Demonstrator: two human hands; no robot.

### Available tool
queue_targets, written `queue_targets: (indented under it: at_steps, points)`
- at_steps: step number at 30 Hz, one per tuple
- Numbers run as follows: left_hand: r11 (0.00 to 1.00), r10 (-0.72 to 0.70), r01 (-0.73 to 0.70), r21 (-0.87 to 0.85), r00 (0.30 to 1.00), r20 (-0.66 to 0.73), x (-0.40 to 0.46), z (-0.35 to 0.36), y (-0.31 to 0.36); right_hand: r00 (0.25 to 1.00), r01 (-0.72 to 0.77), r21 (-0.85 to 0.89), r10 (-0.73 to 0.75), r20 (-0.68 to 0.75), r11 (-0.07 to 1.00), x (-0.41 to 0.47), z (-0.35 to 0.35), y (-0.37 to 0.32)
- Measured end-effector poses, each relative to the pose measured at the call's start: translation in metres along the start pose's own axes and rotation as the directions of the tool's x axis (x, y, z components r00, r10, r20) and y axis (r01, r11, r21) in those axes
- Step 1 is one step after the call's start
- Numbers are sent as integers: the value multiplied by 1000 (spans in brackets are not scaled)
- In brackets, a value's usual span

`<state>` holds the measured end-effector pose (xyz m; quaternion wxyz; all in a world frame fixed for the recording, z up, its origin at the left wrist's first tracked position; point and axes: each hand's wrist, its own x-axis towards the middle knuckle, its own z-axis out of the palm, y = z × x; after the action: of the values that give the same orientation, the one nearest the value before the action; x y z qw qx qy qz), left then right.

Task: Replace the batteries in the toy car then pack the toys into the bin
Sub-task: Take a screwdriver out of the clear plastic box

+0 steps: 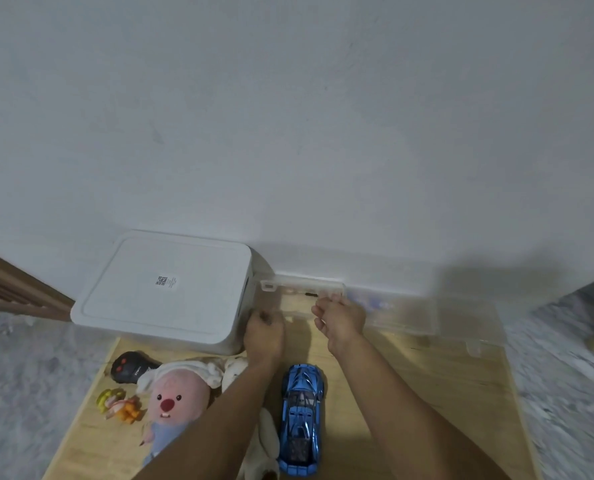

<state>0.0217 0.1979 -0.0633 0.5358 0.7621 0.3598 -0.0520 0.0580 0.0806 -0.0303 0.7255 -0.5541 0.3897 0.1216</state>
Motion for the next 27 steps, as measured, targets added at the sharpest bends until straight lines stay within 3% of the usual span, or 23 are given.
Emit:
queue_targets:
  at_steps: [2,4,7,9,13,18,21,24,27]
  points:
    - [948,239,-232,216,971,-5,-10,-1,-4,995,100,-37,-101,-19,994,0,1,-1]
    - [816,402,-388,428,913,61,-17,0,-6,973,223,-98,-227,-35,970,2,2,2]
    - [661,455,-464,591,873,177,-14,-1,-10,871,473,-276,-491,4,836,6,-2,8]
    - [626,432,-494,603,864,259,-13,-2,-11,797,584,-426,-587,140,691,12,-5,15]
    - [614,390,-510,603,860,330,-10,-5,-12,761,621,-676,-514,396,398,23,-3,22]
    - [586,384,-531,611,847,368,-6,-10,-14,768,554,-832,-394,504,15,37,7,11]
    - [568,405,-552,610,833,377,-4,-12,-15,782,494,-854,-347,517,-160,40,14,4]
    - [572,419,-559,600,828,372,-3,-12,-16,748,467,-824,-354,561,-321,44,21,1]
    - [577,413,-551,603,834,366,-3,-12,-17,744,458,-805,-332,579,-378,49,26,0]
